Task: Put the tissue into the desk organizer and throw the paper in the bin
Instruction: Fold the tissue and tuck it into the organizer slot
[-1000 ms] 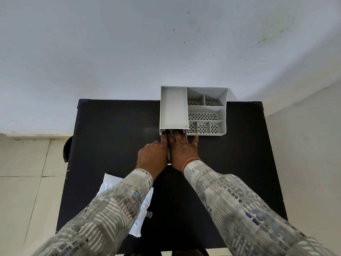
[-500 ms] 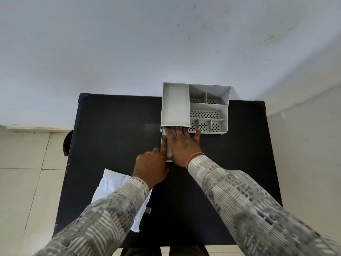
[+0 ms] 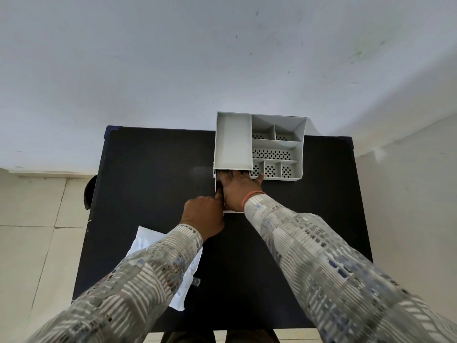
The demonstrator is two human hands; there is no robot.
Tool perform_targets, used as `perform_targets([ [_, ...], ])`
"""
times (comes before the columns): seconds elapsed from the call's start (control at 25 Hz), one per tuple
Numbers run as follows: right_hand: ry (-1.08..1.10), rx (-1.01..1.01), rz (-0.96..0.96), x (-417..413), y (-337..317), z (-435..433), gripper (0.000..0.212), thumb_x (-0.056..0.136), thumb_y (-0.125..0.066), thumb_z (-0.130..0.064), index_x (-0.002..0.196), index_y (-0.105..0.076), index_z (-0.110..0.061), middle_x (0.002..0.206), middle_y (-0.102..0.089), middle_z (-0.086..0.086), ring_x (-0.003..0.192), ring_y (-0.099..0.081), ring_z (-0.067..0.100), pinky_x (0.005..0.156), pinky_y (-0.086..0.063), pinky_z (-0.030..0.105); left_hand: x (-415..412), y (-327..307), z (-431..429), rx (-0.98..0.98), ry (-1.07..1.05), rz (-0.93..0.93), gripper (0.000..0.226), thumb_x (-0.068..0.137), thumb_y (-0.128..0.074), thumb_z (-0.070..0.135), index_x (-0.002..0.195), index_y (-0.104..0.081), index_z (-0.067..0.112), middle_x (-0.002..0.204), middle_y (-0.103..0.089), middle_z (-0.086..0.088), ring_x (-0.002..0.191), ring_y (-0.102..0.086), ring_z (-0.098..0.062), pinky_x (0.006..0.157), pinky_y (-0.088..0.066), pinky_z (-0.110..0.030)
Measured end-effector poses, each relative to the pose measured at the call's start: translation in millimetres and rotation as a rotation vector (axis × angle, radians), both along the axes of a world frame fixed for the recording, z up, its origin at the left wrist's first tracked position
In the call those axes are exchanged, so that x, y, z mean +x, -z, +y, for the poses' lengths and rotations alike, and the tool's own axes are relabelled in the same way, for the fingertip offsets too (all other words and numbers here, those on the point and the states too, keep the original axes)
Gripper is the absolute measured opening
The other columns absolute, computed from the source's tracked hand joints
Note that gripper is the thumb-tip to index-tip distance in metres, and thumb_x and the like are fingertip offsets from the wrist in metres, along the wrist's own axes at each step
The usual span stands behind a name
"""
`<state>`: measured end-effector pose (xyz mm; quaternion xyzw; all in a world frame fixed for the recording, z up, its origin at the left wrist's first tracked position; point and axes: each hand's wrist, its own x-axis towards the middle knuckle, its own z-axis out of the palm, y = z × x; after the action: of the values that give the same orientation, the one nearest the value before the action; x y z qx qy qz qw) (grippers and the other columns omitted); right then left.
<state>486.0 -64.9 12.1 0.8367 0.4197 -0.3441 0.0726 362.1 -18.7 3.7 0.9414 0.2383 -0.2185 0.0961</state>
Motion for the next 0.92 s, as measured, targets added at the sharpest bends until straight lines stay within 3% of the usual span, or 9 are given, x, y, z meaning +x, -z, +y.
perform_targets([
  [0.08, -0.003, 0.077, 0.054, 1, -9, -18, 0.073, 0.099, -0.051, -0.029, 0.164, -0.019, -0.030, 0.170, -0.029, 0.012, 0.157, -0.026, 0.040, 0.118, -0.016, 0.082, 1, -2, -2, -0.008, 0.015, 0.004, 0.074, 0.097, -0.056, 0.038, 0.164, -0.032, 0.018, 0.117, -0.076, -0.007, 0.108, -0.074, -0.033, 0.083, -0.055, -0.040],
  [0.16, -0.074, 0.091, 0.073, -7, -17, -39, 0.086, 0.098, -0.054, -0.024, 0.169, -0.005, -0.026, 0.178, -0.011, 0.008, 0.164, -0.008, 0.032, 0.123, -0.015, 0.076, 1, -4, -3, -0.009, 0.010, -0.002, 0.079, 0.097, -0.055, 0.038, 0.167, -0.025, 0.017, 0.119, -0.076, -0.009, 0.110, -0.073, -0.034, 0.085, -0.056, -0.041],
  [0.28, -0.143, 0.134, -0.069, -23, -14, -63, 0.088, 0.097, -0.054, -0.028, 0.169, -0.005, -0.017, 0.179, -0.003, 0.007, 0.165, 0.003, 0.025, 0.126, -0.009, 0.072, 1, -3, -4, -0.024, 0.002, -0.004, 0.087, 0.099, -0.053, 0.044, 0.170, -0.010, 0.014, 0.124, -0.075, -0.011, 0.115, -0.071, -0.035, 0.089, -0.056, -0.042],
  [0.52, -0.085, 0.079, -0.118, -19, 7, -39, 0.090, 0.094, -0.067, -0.034, 0.165, -0.020, -0.005, 0.173, -0.025, 0.019, 0.162, -0.018, 0.034, 0.126, -0.019, 0.068, 6, 0, -2, -0.032, -0.006, 0.043, 0.090, 0.099, -0.053, 0.043, 0.170, -0.007, 0.013, 0.126, -0.073, -0.012, 0.115, -0.071, -0.036, 0.088, -0.056, -0.044],
  [0.64, -0.032, 0.104, -0.047, -15, -2, -33, 0.091, 0.094, -0.068, -0.031, 0.166, -0.018, -0.006, 0.174, -0.022, 0.017, 0.162, -0.017, 0.033, 0.128, -0.018, 0.064, 9, 0, 4, -0.067, -0.022, 0.072, 0.092, 0.097, -0.055, 0.042, 0.170, -0.005, 0.015, 0.128, -0.072, -0.013, 0.118, -0.069, -0.037, 0.090, -0.056, -0.046],
  [0.76, 0.042, 0.296, 0.016, -16, -22, -56, 0.078, 0.096, -0.061, -0.019, 0.165, -0.025, -0.008, 0.173, -0.027, 0.014, 0.161, -0.024, 0.030, 0.128, -0.024, 0.055, 8, -2, 7, -0.100, -0.035, 0.068, 0.091, 0.096, -0.057, 0.038, 0.170, -0.008, 0.018, 0.128, -0.072, -0.014, 0.119, -0.069, -0.037, 0.093, -0.056, -0.047],
  [0.84, 0.046, 0.480, -0.110, -28, -29, -83, 0.069, 0.092, -0.062, -0.015, 0.158, -0.042, -0.007, 0.163, -0.045, 0.017, 0.152, -0.042, 0.034, 0.122, -0.037, 0.055, 8, -3, 7, -0.134, -0.049, 0.065, 0.093, 0.097, -0.057, 0.036, 0.170, -0.004, 0.018, 0.130, -0.071, -0.014, 0.120, -0.068, -0.037, 0.095, -0.055, -0.049],
  [0.92, -0.051, 0.494, -0.227, -43, -23, -103, 0.066, 0.088, -0.065, -0.018, 0.152, -0.052, -0.008, 0.155, -0.056, 0.016, 0.145, -0.051, 0.035, 0.118, -0.040, 0.059, 8, -3, 6, -0.144, -0.048, 0.061, 0.094, 0.098, -0.057, 0.037, 0.170, -0.001, 0.016, 0.131, -0.071, -0.015, 0.121, -0.068, -0.037, 0.095, -0.055, -0.049],
])
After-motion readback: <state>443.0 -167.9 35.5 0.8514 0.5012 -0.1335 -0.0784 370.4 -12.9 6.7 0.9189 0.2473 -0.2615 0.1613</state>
